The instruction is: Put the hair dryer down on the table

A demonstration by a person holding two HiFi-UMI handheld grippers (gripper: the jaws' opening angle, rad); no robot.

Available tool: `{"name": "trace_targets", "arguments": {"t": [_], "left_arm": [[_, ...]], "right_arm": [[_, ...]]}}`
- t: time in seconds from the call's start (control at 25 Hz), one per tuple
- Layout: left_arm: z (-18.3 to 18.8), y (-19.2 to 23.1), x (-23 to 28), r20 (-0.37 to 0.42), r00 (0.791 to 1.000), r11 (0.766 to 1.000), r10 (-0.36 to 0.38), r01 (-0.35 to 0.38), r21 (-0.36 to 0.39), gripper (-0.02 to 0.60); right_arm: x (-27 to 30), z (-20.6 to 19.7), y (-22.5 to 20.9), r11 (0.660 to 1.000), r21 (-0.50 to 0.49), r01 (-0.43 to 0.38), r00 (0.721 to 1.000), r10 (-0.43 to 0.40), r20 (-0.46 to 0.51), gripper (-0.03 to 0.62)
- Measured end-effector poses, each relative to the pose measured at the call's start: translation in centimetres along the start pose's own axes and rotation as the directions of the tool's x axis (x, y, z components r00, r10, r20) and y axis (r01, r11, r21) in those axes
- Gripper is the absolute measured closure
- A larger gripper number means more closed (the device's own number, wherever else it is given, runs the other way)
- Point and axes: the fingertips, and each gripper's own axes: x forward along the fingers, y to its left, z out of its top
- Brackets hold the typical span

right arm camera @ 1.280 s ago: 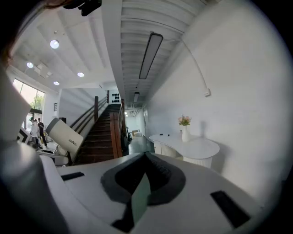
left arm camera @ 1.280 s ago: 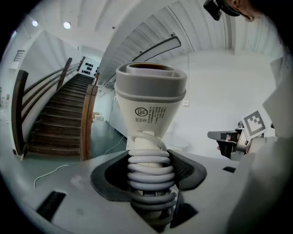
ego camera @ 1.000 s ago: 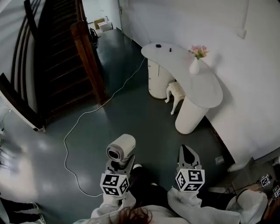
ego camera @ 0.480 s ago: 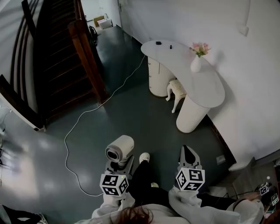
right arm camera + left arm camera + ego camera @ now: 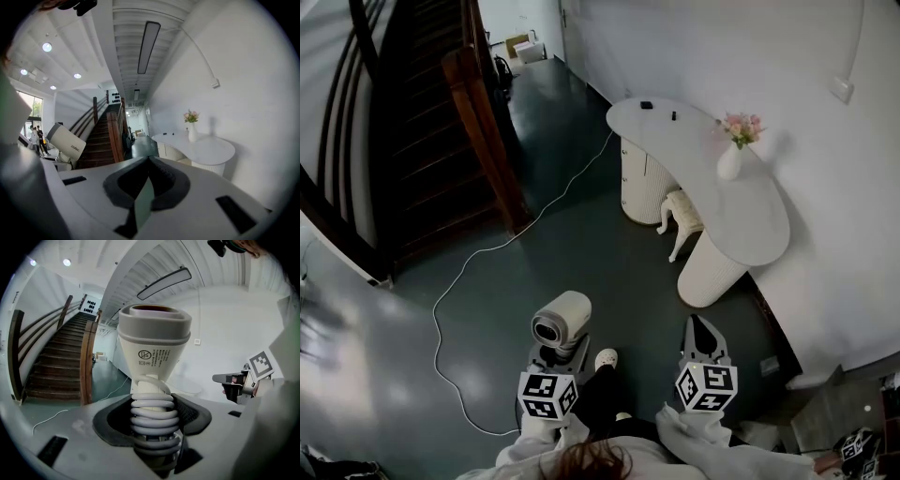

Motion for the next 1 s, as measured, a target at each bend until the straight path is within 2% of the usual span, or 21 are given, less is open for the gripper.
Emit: {"name": "trace_targets", "arguments": {"t": [0.52,1.0], "left_arm": [[5.9,5.8,9.8,0.012,0.999,0.999,0.037,-0.037,-0.005,0.339],[9.3,11.5,16.8,0.025,0.999,1.000,0.029,-0.029,-0.006,0.339]], "right_arm": [[13.1,4.1,-0.2,0.999,0.000,-0.042,0.999,0.042,-0.033,0.545],[22.3,6.5,0.5,0.999,-0.002,-0.036,0.999,0.036,-0.015,0.545]]}}
